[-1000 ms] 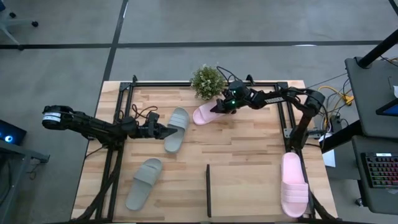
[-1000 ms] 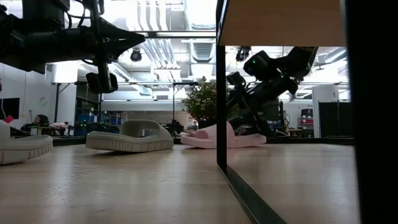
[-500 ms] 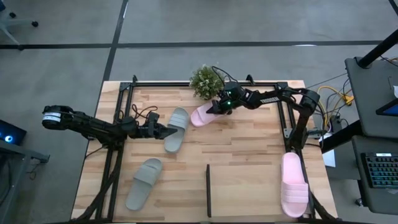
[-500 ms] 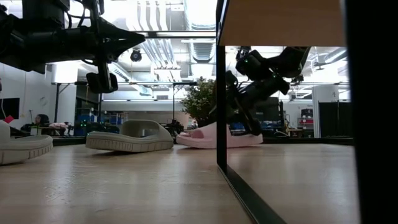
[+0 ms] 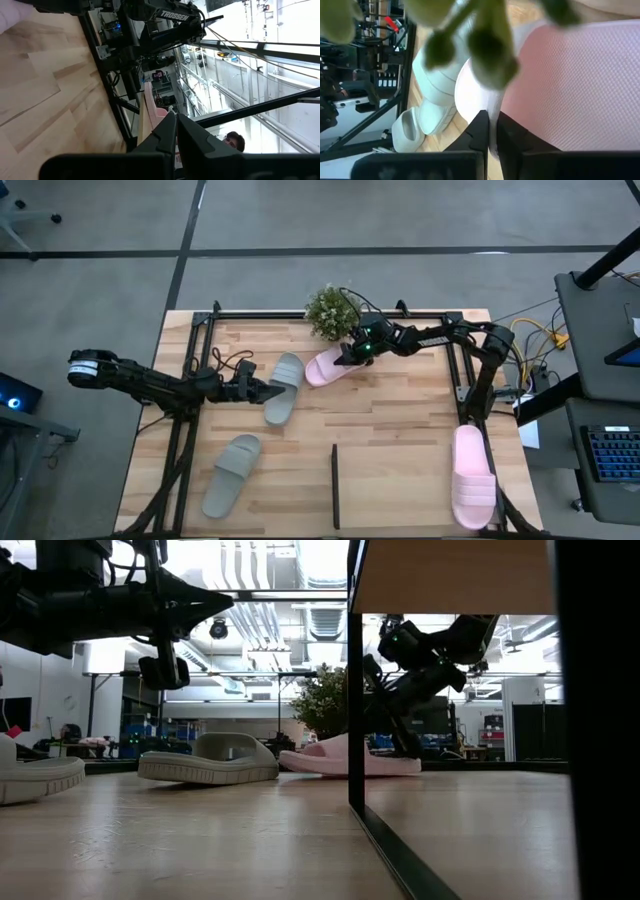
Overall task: Pick and place slides into the shelf
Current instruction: Put the pink slide on the shelf
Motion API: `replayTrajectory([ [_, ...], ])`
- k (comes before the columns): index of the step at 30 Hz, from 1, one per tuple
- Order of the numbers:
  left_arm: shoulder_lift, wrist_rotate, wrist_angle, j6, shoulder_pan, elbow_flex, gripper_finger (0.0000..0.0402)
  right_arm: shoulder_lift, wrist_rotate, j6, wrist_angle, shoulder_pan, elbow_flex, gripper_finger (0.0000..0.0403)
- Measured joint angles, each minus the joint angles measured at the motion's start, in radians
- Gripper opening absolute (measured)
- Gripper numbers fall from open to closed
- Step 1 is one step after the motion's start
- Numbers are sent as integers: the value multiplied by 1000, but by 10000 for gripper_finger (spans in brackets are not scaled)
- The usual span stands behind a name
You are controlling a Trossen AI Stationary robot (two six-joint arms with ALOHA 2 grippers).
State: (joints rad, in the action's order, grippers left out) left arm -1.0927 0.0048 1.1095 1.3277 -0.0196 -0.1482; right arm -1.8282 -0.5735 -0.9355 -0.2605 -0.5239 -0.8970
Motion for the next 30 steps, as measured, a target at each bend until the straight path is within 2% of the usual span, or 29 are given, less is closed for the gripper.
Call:
replayTrajectory([
  [17,0,2,0,-6,0,0,0,13,-18,16,64,18,1,12],
  [30,0,12,0,-10,0,6,0,129,-21,145,290,22,2,12],
])
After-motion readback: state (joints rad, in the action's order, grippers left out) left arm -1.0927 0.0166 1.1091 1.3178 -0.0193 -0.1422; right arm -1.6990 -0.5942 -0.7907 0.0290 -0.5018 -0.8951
